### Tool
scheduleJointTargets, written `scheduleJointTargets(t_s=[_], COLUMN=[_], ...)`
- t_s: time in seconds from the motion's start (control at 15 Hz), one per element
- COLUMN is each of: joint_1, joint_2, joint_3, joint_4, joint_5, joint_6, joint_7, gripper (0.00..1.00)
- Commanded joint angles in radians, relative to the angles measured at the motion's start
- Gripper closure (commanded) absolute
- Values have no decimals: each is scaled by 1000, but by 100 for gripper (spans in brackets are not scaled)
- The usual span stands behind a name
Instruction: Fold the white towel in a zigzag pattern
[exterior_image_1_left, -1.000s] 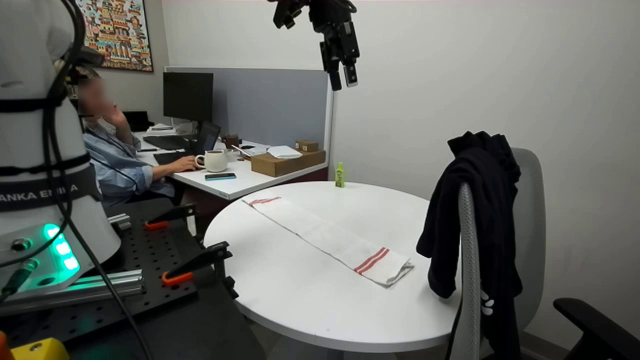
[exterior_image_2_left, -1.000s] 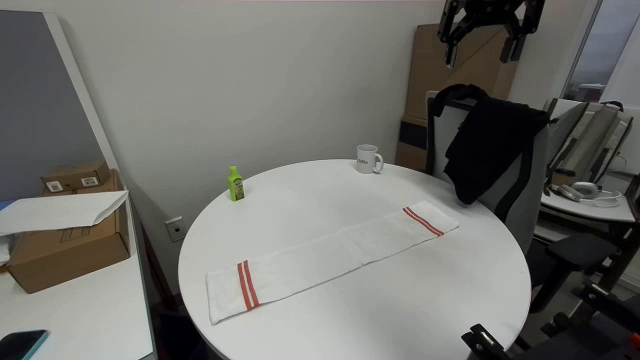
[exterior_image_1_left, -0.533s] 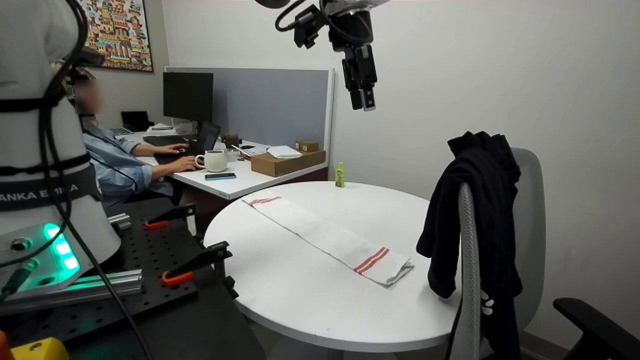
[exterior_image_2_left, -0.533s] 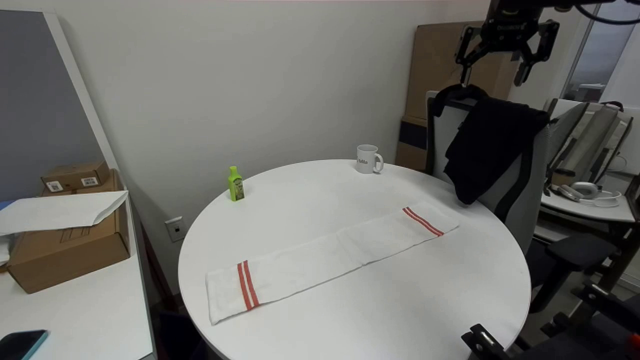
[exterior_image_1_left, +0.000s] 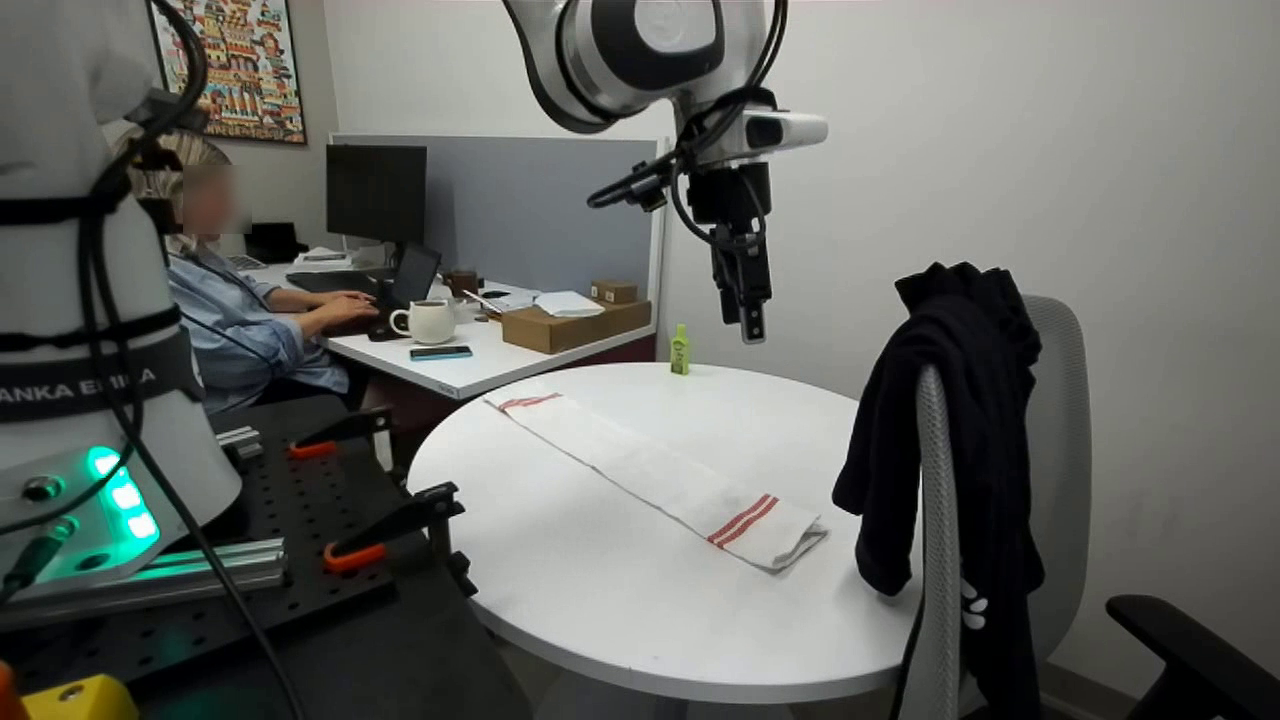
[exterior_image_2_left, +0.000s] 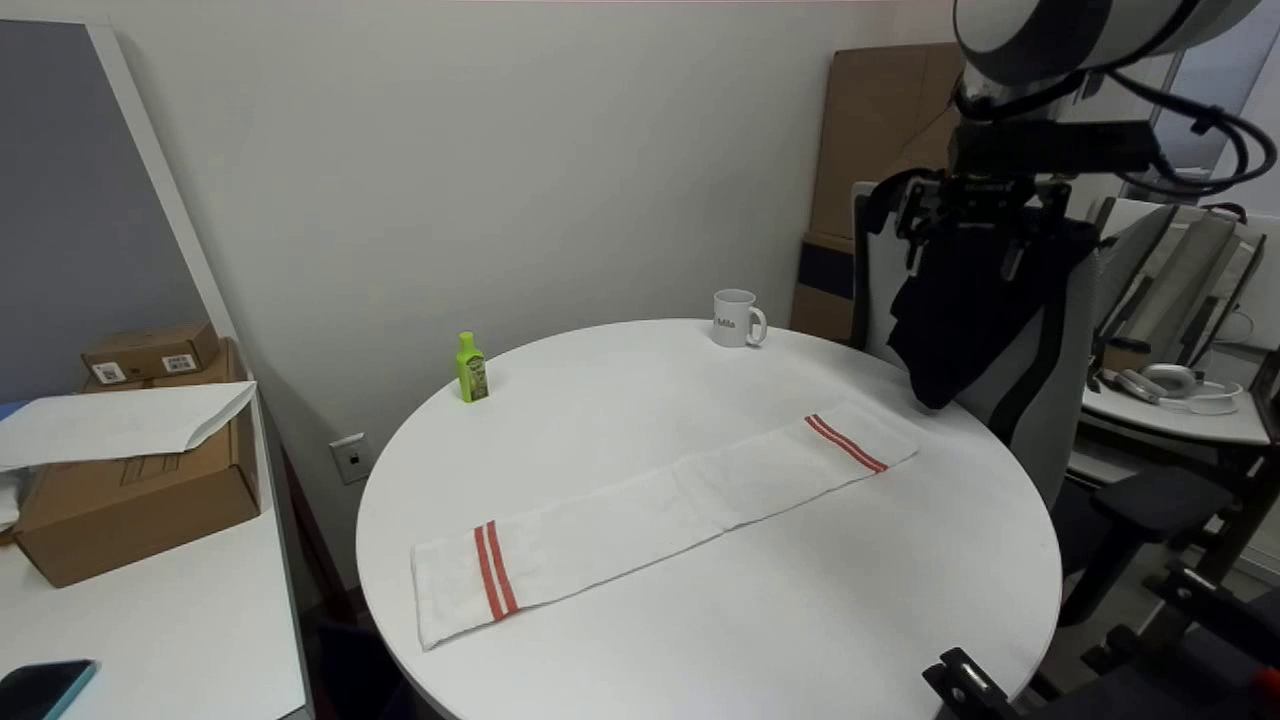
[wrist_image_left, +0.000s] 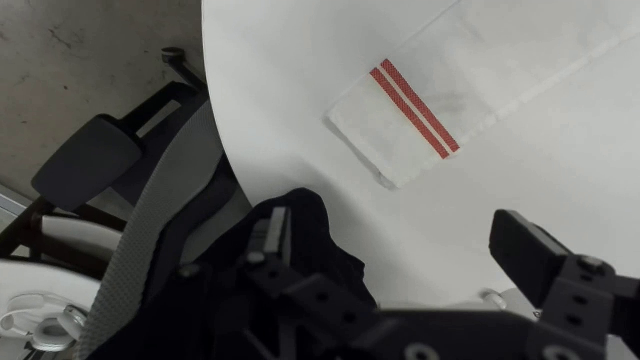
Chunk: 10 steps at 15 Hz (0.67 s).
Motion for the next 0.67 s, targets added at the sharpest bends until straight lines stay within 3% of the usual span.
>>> scheduleJointTargets(t_s=[0.0, 0.33, 0.6], joint_1=[66, 153, 152], joint_2=[139, 283, 398], joint_3=[-71, -158, -154], joint_4=[88, 203, 275], joint_5=[-20, 46, 175], joint_6=[78, 142, 159], joint_7=[27, 48, 10], gripper=[0, 0, 0])
